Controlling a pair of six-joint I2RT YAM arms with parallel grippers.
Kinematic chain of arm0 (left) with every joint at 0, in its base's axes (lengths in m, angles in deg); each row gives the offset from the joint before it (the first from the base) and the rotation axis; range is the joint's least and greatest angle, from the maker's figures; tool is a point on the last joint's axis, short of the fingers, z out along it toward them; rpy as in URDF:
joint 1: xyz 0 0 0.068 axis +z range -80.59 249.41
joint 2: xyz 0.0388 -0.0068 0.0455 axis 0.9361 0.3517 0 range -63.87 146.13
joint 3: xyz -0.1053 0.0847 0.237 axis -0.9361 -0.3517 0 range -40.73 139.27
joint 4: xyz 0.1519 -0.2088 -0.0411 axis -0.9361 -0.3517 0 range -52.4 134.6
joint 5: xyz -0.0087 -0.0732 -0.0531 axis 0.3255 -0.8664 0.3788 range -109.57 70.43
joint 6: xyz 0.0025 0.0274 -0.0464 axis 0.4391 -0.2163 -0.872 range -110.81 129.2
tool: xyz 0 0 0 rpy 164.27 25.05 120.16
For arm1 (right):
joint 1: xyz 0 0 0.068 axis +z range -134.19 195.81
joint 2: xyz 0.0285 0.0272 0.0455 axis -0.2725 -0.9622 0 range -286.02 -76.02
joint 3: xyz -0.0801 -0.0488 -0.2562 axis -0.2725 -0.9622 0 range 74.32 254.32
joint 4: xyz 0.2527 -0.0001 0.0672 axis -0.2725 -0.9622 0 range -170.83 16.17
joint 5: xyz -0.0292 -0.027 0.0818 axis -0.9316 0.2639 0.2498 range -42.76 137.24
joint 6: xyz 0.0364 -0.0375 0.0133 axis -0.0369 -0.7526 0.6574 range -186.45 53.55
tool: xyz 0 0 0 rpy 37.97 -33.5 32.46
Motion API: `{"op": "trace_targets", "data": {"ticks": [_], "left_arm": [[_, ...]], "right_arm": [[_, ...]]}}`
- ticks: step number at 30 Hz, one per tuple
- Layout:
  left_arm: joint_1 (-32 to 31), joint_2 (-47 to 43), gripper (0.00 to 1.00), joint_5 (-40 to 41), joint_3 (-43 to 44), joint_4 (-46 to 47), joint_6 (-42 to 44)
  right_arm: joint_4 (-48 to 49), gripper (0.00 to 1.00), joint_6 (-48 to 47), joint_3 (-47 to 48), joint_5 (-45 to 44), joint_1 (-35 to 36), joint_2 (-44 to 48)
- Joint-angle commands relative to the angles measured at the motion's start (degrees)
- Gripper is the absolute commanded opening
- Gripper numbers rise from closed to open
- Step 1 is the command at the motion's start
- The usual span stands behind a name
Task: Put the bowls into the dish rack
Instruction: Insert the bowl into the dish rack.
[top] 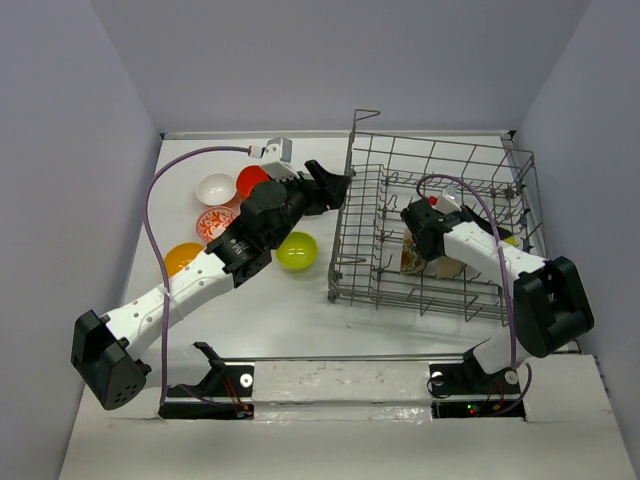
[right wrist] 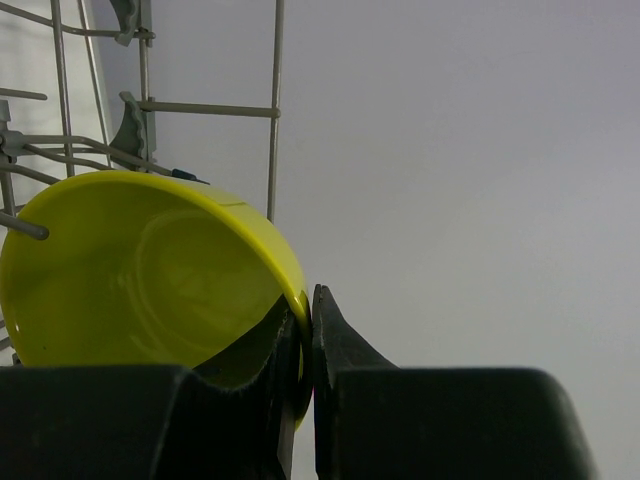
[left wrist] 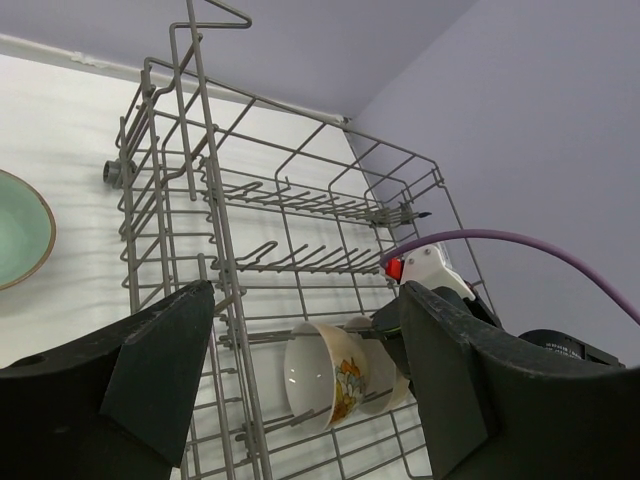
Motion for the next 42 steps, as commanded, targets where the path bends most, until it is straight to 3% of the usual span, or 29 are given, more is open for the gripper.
{"op": "trace_targets", "data": {"ticks": [1,19,32,42], "left_arm": [[0.1,-1.5,0.83,0.6,1.6,3.2,1.4],[0.1,-3.4,0.84,2.1,-0.1,2.7,1.8],[0.1,-4.6,0.84,2.7,-0.9,3.0,2.0],[0.1,-4.8,0.84,2.8,-1.1,2.9,2.1]], "right_arm": [[2.5,0.12,1.7,2.0,-6.9,-0.3,0.1],[-3.7,0.2,8.6,6.5,-2.1,-0.3,-4.9],[-6.2,0.38,12.1,6.4,1.6,-0.3,-6.8],[-10.3,0.42,16.4,8.6,8.6,0.2,-7.9]]}}
